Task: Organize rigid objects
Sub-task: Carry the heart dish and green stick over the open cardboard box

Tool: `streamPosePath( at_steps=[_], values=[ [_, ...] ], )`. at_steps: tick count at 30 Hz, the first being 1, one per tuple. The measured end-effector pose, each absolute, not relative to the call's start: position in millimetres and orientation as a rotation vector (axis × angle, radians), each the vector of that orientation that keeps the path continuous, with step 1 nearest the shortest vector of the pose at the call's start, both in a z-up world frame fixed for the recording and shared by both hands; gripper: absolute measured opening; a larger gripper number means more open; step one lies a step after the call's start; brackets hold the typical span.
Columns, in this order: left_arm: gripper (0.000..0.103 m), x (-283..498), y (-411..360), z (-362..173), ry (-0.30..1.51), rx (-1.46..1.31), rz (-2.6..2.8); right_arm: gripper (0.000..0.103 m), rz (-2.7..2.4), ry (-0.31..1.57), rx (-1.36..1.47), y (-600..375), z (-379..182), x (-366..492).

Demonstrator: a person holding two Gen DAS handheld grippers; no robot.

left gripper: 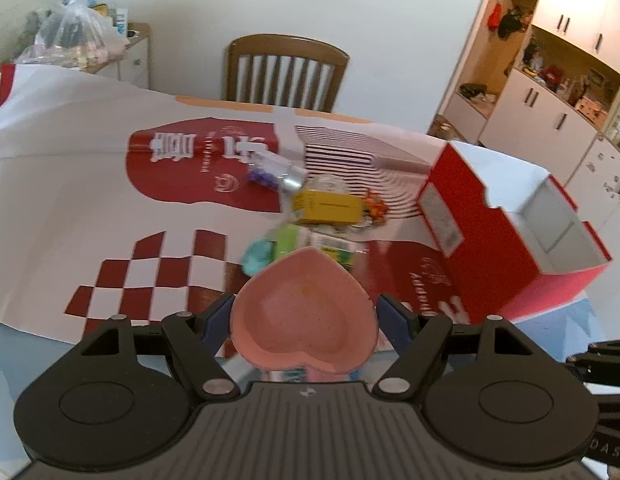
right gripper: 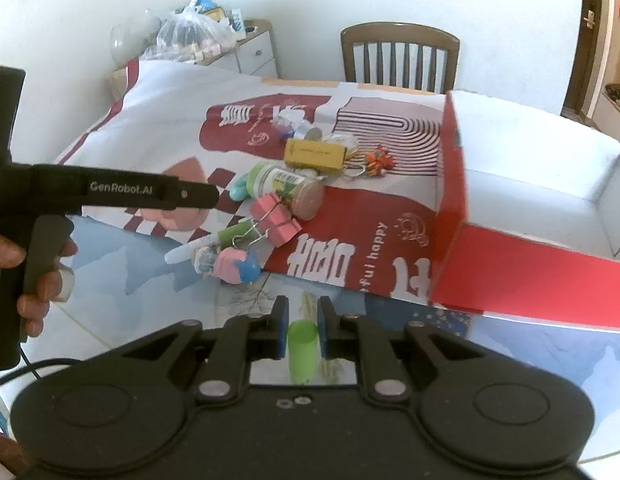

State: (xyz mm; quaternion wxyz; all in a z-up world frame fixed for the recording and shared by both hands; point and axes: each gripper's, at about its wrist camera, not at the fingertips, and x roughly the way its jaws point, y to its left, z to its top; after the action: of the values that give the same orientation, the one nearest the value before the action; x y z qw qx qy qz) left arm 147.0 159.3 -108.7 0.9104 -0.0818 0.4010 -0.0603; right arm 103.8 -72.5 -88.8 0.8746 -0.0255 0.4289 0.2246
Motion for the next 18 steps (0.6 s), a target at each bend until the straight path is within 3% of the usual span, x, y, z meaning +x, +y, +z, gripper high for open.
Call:
streamPosePath(
  at_steps=[18],
  values=[
    [0.077, 171.0, 59.1, -47.1, 0.810, -0.051, -0.269, 0.014, 0.448, 0.696, 0.008, -164.1, 4.6, 165.9]
  ],
)
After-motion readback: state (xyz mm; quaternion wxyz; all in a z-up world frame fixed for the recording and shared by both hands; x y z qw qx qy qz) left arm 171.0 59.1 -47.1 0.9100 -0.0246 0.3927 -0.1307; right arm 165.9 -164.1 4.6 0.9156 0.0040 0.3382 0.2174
